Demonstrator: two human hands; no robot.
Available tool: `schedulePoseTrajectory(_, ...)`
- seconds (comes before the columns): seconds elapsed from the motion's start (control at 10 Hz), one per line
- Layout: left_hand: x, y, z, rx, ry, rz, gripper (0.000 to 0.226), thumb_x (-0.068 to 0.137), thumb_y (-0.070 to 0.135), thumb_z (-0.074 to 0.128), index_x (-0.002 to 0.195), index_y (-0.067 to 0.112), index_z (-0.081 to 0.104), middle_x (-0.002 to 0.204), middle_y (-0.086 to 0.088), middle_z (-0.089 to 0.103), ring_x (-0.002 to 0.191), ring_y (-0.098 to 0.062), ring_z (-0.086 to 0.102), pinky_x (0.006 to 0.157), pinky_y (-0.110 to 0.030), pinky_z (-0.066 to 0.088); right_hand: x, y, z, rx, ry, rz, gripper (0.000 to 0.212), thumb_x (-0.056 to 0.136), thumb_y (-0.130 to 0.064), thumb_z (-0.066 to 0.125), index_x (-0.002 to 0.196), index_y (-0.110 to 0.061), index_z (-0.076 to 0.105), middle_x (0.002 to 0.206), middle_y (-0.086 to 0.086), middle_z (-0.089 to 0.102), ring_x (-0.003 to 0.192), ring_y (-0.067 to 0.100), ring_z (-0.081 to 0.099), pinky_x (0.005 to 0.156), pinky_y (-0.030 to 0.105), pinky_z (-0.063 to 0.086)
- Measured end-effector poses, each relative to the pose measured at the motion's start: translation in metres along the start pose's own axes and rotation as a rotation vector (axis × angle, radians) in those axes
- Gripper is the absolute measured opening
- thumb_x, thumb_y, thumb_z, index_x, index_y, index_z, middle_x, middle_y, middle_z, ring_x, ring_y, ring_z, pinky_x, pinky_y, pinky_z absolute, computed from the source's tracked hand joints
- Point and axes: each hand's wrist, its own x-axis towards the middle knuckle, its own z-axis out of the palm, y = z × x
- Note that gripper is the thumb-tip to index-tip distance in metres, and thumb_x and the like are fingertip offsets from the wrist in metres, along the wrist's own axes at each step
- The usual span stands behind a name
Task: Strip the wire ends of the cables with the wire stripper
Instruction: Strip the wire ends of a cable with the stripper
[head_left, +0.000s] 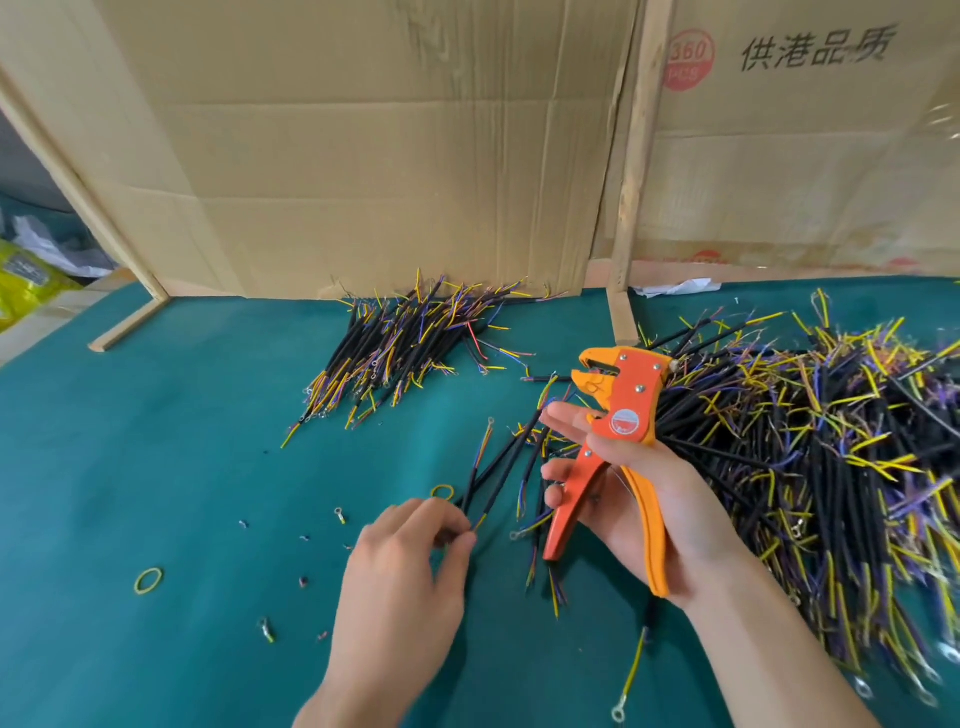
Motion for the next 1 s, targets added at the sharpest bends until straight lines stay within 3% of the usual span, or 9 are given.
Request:
schedulePoseTrajectory(0.1,0.010,0.011,-0.005,0.104,-0.115,0.016,0.012,0.083,0.029,0.075,0.091,0.032,0.067,0.087,0.022,0.060,0.090,-0.010,0.054,0.084,-0.034,0.047,0.000,0.002,0.000,-0.020,-0.001,0.011,0.041,0.082,-0.016,0.070,0.121,-0.001,0.072,0.134,0.017,0.066,0.081,0.031,0.069,0.070,0.040,0.057)
schedulePoseTrajectory(0.3,0.063,0.040,0.005,-0.085,-0.090,-0.059,0.018,0.093,0.028,0.064,0.110,0.028,0.070,0.099,0.015,0.071,0.093,-0.009,0.063,0.085,-0.024,0.045,0.002,0.003,0.000,-0.061,-0.005,0.028,0.043,0.083,-0.018,0.067,0.124,-0.003,0.071,0.119,0.018,0.070,0.083,0.030,0.070,0.073,0.040,0.058)
schedulePoseTrajectory(0.4,0.080,0.052,0.022,-0.444,-0.141,-0.213,0.022,0.094,0.015,0.062,0.094,0.034,0.074,0.084,0.008,0.076,0.081,-0.011,0.071,0.085,-0.031,0.056,0.001,0.002,-0.001,-0.064,-0.006,0.030,0.040,0.086,-0.015,0.066,0.124,-0.004,0.071,0.106,0.025,0.069,0.082,0.031,0.070,0.073,0.041,0.059)
schedulePoseTrajectory(0.5,0.083,0.050,0.039,-0.587,-0.039,-0.288,0.028,0.091,0.009,0.063,0.085,0.033,0.075,0.072,0.001,0.074,0.069,-0.021,0.071,0.078,-0.047,0.059,0.003,0.000,-0.004,-0.035,0.014,0.037,0.039,0.090,-0.018,0.060,0.124,-0.002,0.071,0.110,0.026,0.069,0.083,0.033,0.071,0.074,0.043,0.060)
schedulePoseTrajectory(0.6,0.082,0.048,0.051,-0.643,0.061,-0.295,0.027,0.089,0.007,0.062,0.086,0.032,0.073,0.070,0.001,0.072,0.067,-0.022,0.070,0.075,-0.051,0.059,0.003,-0.002,-0.003,0.001,0.000,0.054,0.044,0.094,-0.022,0.058,0.132,0.000,0.064,0.131,0.021,0.067,0.091,0.037,0.071,0.082,0.046,0.060)
schedulePoseTrajectory(0.7,0.082,0.044,0.058,-0.681,0.167,-0.312,0.026,0.089,0.004,0.062,0.082,0.029,0.069,0.074,0.005,0.071,0.071,-0.024,0.070,0.072,-0.053,0.058,0.002,-0.004,-0.008,-0.027,-0.003,0.085,0.045,0.095,-0.027,0.063,0.134,-0.006,0.063,0.134,0.019,0.065,0.096,0.040,0.070,0.089,0.056,0.058)
schedulePoseTrajectory(0.8,0.085,0.039,0.061,-0.665,0.238,-0.318,0.024,0.091,0.005,0.060,0.084,0.028,0.067,0.077,0.007,0.071,0.071,-0.027,0.068,0.070,-0.052,0.057,0.000,-0.006,-0.010,-0.060,-0.055,0.137,0.050,0.092,-0.036,0.066,0.136,-0.013,0.063,0.134,0.022,0.064,0.095,0.042,0.069,0.090,0.068,0.053)
schedulePoseTrajectory(0.9,0.089,0.038,0.058,-0.734,0.258,-0.333,0.021,0.086,0.008,0.058,0.087,0.028,0.063,0.077,0.005,0.069,0.067,-0.024,0.065,0.067,-0.044,0.055,-0.001,-0.008,-0.008,-0.067,-0.125,0.189,0.050,0.091,-0.040,0.065,0.136,-0.017,0.064,0.132,0.026,0.064,0.091,0.042,0.069,0.086,0.066,0.054)
schedulePoseTrajectory(1.0,0.090,0.037,0.057,-0.812,0.249,-0.352,0.019,0.079,0.011,0.056,0.083,0.027,0.066,0.073,0.004,0.063,0.063,-0.020,0.053,0.062,-0.039,0.045,0.003,-0.009,-0.006,-0.263,-0.042,0.284,0.046,0.093,-0.046,0.067,0.125,-0.013,0.070,0.120,0.025,0.071,0.090,0.040,0.071,0.084,0.057,0.057)
